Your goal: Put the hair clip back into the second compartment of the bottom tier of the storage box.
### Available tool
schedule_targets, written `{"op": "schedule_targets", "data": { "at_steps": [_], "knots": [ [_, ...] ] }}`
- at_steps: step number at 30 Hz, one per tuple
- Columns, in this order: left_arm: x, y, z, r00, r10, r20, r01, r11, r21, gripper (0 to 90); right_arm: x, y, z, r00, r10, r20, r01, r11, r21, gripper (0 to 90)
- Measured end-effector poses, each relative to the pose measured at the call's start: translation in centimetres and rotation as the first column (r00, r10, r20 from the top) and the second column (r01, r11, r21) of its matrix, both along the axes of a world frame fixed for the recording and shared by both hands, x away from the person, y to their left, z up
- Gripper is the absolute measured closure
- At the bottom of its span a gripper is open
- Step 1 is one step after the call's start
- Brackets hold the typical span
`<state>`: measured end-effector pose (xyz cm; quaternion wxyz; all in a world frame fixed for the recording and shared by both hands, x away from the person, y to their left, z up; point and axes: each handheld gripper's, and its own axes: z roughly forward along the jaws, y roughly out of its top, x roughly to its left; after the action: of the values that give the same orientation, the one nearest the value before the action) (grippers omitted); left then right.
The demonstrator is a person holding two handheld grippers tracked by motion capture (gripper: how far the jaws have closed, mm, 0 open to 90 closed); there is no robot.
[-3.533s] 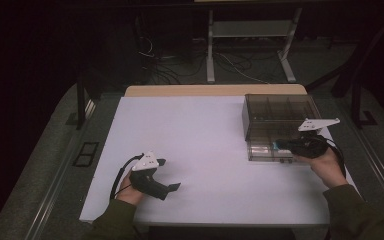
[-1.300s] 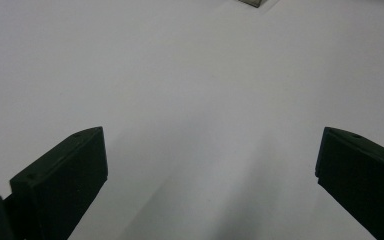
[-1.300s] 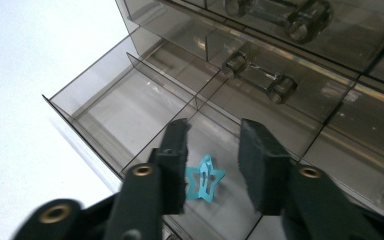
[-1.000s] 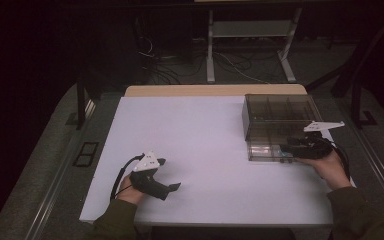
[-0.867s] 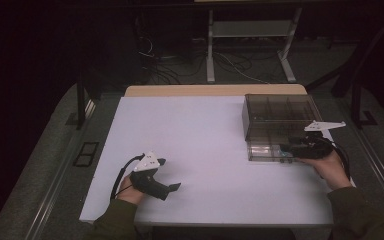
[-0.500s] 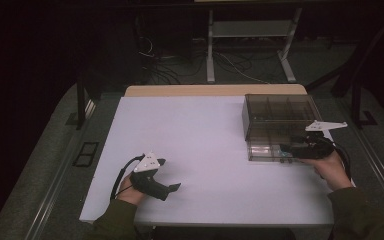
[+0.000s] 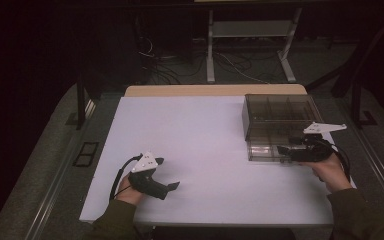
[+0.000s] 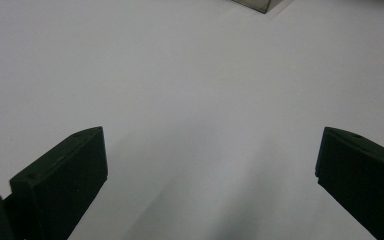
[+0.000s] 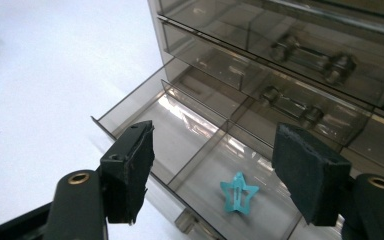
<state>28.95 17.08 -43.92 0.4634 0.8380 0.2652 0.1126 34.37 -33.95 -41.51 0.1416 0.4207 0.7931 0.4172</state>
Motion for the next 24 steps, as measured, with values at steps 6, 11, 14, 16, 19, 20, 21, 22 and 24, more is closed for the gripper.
{"op": "schedule_targets", "data": {
  "at_steps": [6, 11, 14, 16, 19, 20, 21, 22, 24],
  "knots": [
    [0.1, 0.0, 0.0, 1.0, 0.004, -0.001, -0.004, 1.0, -0.003, 0.0, -0.5, 0.7, 0.3, 0.9997, 0.018, 0.017, -0.019, 0.9998, 0.007, 29.5],
    [0.1, 0.1, 0.0, 1.0, 0.006, -0.002, -0.006, 0.9999, -0.013, 0.0, -0.9, 1.4, 0.4, 0.999, 0.027, 0.036, -0.027, 0.9996, -0.013, 26.2],
    [0.1, 0.1, -0.1, 0.9999, 0.01, -0.004, -0.011, 0.9997, -0.021, 0.0, -1.2, 1.8, 0.2, 0.9989, 0.034, 0.032, -0.035, 0.9993, 0.011, 21.5],
    [0.2, 0.0, -0.1, 0.9999, 0.01, -0.003, -0.011, 0.9997, -0.021, 0.0, -1.4, 2.2, 0.1, 0.9986, 0.045, 0.027, -0.045, 0.999, 0.001, 19.8],
    [0.2, 0.0, -0.1, 1.0, 0.006, -0.006, -0.006, 0.9998, -0.017, 0.0, -1.6, 2.7, 0.1, 0.9977, 0.059, 0.034, -0.059, 0.9983, -0.001, 19.1],
    [0.2, 0.0, -0.1, 1.0, 0.005, -0.007, -0.006, 0.9999, -0.013, 0.0, -1.7, 2.8, 0.1, 0.9976, 0.058, 0.037, -0.058, 0.9983, 0.001, 18.8],
    [0.2, 0.0, -0.1, 1.0, 0.006, -0.007, -0.006, 0.9999, -0.014, 0.0, -1.8, 2.9, 0.1, 0.9974, 0.06, 0.039, -0.06, 0.9982, 0.003, 17.8],
    [0.2, 0.0, -0.1, 1.0, 0.006, -0.007, -0.006, 0.9998, -0.017, 0.0, -1.9, 3.0, 0.1, 0.9973, 0.06, 0.042, -0.061, 0.9982, 0.002, 17.8],
    [0.2, 0.0, -0.1, 0.9999, 0.008, -0.008, -0.008, 0.9998, -0.019, 0.0, -2.1, 3.2, 0.1, 0.997, 0.065, 0.044, -0.065, 0.9978, 0.011, 17.7]
  ]
}}
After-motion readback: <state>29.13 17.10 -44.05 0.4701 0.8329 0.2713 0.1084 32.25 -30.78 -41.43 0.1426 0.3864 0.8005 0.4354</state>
